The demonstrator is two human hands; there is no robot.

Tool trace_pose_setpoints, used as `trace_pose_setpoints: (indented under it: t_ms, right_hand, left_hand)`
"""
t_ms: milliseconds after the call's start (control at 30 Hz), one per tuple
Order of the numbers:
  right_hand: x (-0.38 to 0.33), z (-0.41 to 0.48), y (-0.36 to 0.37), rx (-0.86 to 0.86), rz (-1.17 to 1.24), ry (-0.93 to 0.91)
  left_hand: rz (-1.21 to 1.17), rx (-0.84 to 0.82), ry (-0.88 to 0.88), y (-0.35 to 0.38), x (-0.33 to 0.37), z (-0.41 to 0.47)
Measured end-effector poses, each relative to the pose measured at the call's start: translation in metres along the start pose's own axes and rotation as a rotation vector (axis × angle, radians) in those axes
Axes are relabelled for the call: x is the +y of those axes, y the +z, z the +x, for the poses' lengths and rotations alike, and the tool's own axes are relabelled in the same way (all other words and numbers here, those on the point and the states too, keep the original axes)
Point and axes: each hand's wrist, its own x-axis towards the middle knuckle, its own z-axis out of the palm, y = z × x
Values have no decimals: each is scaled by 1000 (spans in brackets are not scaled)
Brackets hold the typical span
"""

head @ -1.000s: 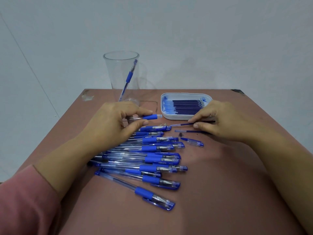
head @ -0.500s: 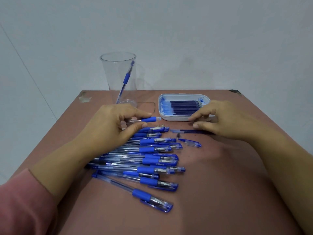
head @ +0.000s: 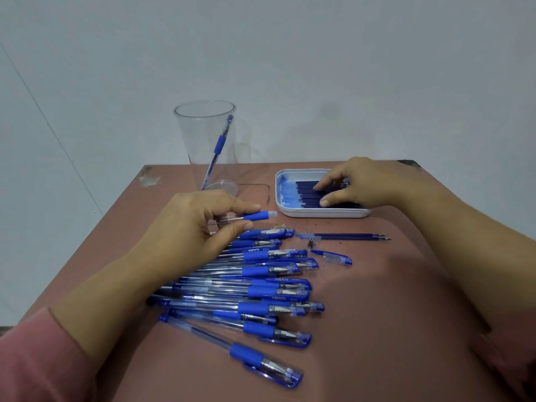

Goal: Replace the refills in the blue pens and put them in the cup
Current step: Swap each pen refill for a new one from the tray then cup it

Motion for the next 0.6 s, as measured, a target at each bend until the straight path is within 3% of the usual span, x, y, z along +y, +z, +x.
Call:
trace_pose_setpoints:
  t_ms: [333, 600]
  right_hand:
    - [10, 15, 10, -8, -41, -69]
    - [-8, -7, 2, 163, 12, -125]
  left_hand:
    - [-6, -14, 10, 2, 0, -1]
    - [-10, -5, 3, 2, 0, -1]
